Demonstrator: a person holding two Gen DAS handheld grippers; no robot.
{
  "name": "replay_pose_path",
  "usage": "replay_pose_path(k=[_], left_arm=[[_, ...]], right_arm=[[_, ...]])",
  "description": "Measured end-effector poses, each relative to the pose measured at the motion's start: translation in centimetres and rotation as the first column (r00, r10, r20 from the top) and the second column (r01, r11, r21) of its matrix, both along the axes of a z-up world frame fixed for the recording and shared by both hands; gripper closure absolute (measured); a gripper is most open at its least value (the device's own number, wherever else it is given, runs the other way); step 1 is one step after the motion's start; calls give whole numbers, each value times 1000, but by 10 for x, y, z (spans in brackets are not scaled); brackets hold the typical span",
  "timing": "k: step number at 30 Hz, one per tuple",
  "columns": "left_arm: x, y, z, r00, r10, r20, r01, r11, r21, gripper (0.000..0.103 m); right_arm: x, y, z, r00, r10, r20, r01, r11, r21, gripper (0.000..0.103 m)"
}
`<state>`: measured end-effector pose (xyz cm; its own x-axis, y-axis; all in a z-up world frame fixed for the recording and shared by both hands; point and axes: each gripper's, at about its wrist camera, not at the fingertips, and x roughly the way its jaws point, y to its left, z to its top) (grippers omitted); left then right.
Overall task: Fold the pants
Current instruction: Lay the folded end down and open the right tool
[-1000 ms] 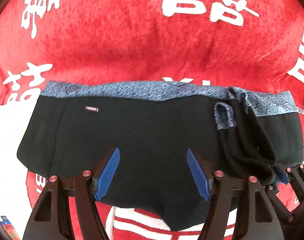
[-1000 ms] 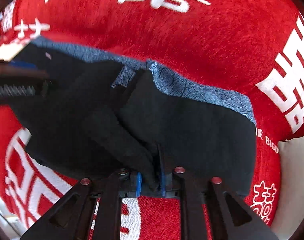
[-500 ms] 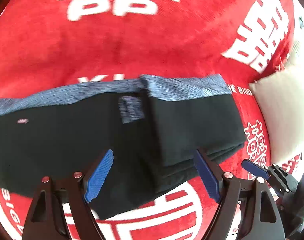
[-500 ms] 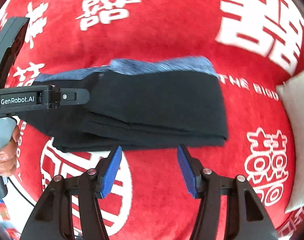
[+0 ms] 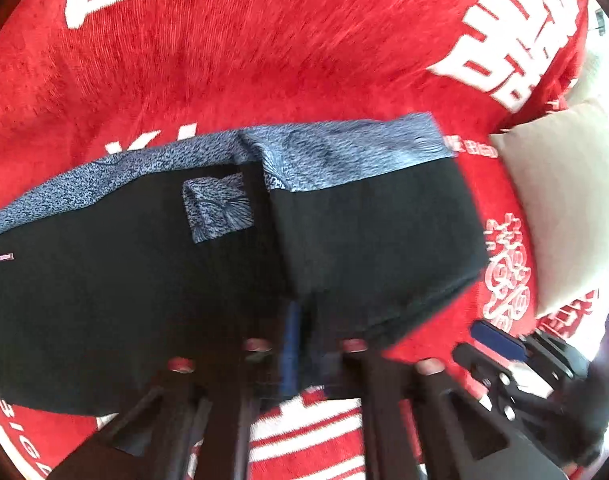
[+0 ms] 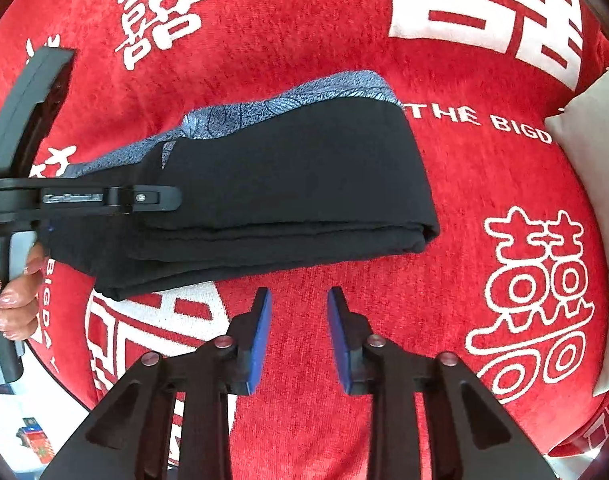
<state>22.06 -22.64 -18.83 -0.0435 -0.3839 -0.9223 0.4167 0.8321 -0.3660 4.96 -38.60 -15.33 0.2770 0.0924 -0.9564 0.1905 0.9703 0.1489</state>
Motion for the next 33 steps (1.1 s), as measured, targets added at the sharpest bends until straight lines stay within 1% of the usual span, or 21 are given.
replay_pose_path(k=[1,3,4,6,7,9,11,13,14,15,17,18,21,23,24,25,26,29,30,32,33], left_arm=[[-5,3,7,1000,-5,19,5,1000,-1,99],[-16,8,12,999,-15,50,13,999,30,99],[-22,10,7,999,-18,47,15,999,45,99],[-31,12,-12,1000,-4,7,4,998,66,99],[-35,13,-17,1000,9,11,-9,998,64,99],[-40,13,-16,999,18,45,-21,998,64,98],[-44,14,-12,997,36,70,-40,997,70,98],[-47,15,-5,993,61,100,-68,995,73,97],[-47,14,-1,992,62,114,-72,994,84,87],[-46,15,3,989,65,131,-79,992,100,68],[-45,21,15,981,92,172,-113,987,116,42],[-43,25,21,976,108,191,-131,985,112,42],[-33,29,34,968,130,213,-157,981,117,42],[-24,21,39,966,124,226,-152,982,110,42],[-20,15,40,965,118,236,-148,983,112,42],[-14,5,40,963,106,248,-137,984,113,42],[-10,-2,38,963,98,250,-129,985,113,42],[5,-28,22,966,90,244,-120,987,111,42],[9,-32,14,967,91,238,-123,985,125,42],[13,-36,-6,972,94,215,-133,975,177,42],[13,-34,-18,974,98,205,-144,965,219,42]], right_arm=[[-1,-2,3,1000,-1,3,1,1000,2,72],[0,-5,8,1000,-1,9,1,1000,5,72],[0,-5,9,1000,-1,11,1,1000,6,72],[0,-6,8,1000,0,4,0,1000,11,72],[0,-6,6,1000,3,-5,-3,1000,17,72],[1,-7,3,1000,7,-19,-7,1000,23,72],[2,-12,5,1000,6,-10,-5,999,44,72],[7,-22,7,1000,-8,2,8,997,79,68],[10,-28,8,1000,-18,8,18,996,91,68],[14,-36,9,999,-32,15,30,994,103,66],[25,-54,12,997,-67,36,63,991,116,62],[32,-64,13,995,-87,48,81,990,115,61],[55,-92,10,989,-138,49,132,986,100,61],[69,-103,6,988,-149,37,145,985,98,61],[75,-106,4,988,-151,36,148,985,86,62],[82,-107,3,989,-145,36,142,987,77,67],[88,-106,2,990,-135,39,132,988,76,69],[105,-100,-1,992,-105,68,98,990,99,75],[113,-95,-4,993,-90,73,81,990,118,77],[123,-86,-14,997,-65,51,57,988,142,79],[125,-83,-20,998,-55,33,49,987,151,79]])
